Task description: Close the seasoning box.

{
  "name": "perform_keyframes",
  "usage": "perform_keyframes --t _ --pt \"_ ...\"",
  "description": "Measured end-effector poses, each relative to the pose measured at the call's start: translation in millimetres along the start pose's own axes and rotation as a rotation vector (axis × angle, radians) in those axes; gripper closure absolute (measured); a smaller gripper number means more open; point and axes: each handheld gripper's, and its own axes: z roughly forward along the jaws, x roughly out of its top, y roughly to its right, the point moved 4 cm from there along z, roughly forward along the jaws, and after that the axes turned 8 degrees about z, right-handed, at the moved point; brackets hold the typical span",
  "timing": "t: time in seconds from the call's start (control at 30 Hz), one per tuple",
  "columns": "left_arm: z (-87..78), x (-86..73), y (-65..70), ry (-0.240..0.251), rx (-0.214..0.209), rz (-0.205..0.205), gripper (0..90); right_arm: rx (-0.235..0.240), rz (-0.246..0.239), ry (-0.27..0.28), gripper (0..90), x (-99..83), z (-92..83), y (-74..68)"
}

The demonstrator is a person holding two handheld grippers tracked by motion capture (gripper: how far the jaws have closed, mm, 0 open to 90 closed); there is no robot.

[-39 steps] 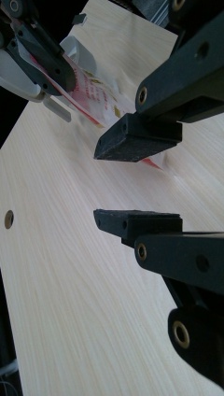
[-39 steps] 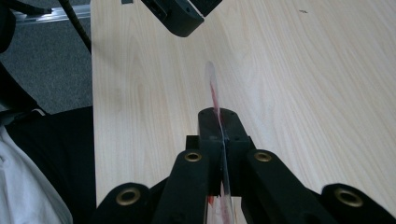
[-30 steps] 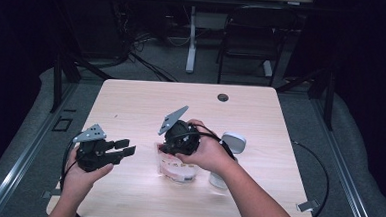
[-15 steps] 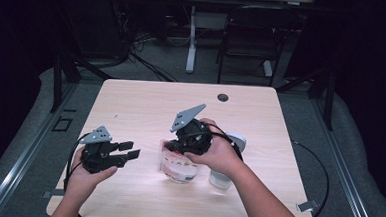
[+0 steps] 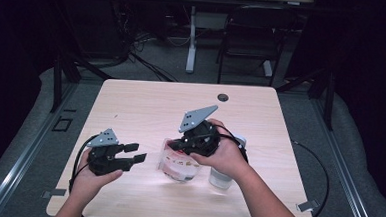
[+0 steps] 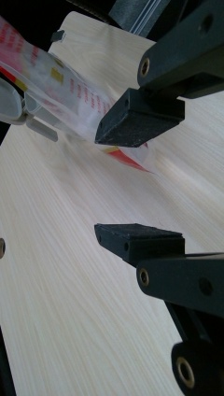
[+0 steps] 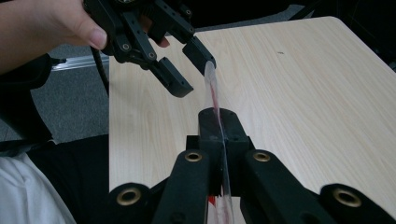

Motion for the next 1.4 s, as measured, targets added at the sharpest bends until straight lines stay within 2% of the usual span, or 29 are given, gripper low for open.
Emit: perform_keyframes --t 0.23,0.47,0.5,0.53,0.83,1.03,1.23,1.4 --pt "8.6 -2.7 4.1 -0.011 -0.051 0.027 47.7 0.005 0.000 0.013 90.0 -0.2 -4.6 -0.5" --pt "16.3 -3.8 9.2 -0.006 -0.120 0.056 46.3 0.013 -0.015 0.017 89.9 1.1 -12.1 -3.0" --pt "18.4 -3.5 11.0 0.001 -0.147 0.061 46.2 0.015 -0.017 0.018 89.9 1.3 -13.0 -3.4" --pt "18.4 -3.5 11.0 0.001 -0.147 0.061 46.1 0.015 -0.017 0.018 89.9 1.3 -13.0 -3.4" --pt "30.7 -4.7 19.1 -0.010 -0.241 0.112 46.2 0.035 -0.028 0.030 90.0 4.5 -22.3 -6.3" --pt "40.3 -3.9 25.0 -0.022 -0.264 0.155 46.2 0.050 -0.037 0.033 90.0 6.3 -24.3 -7.8" --pt "46.6 -2.4 31.8 -0.025 -0.305 0.173 46.0 0.069 -0.045 0.039 90.0 9.2 -28.3 -9.3" --pt "50.9 -2.5 34.0 -0.033 -0.311 0.176 45.8 0.076 -0.054 0.047 90.0 11.9 -31.1 -10.4"
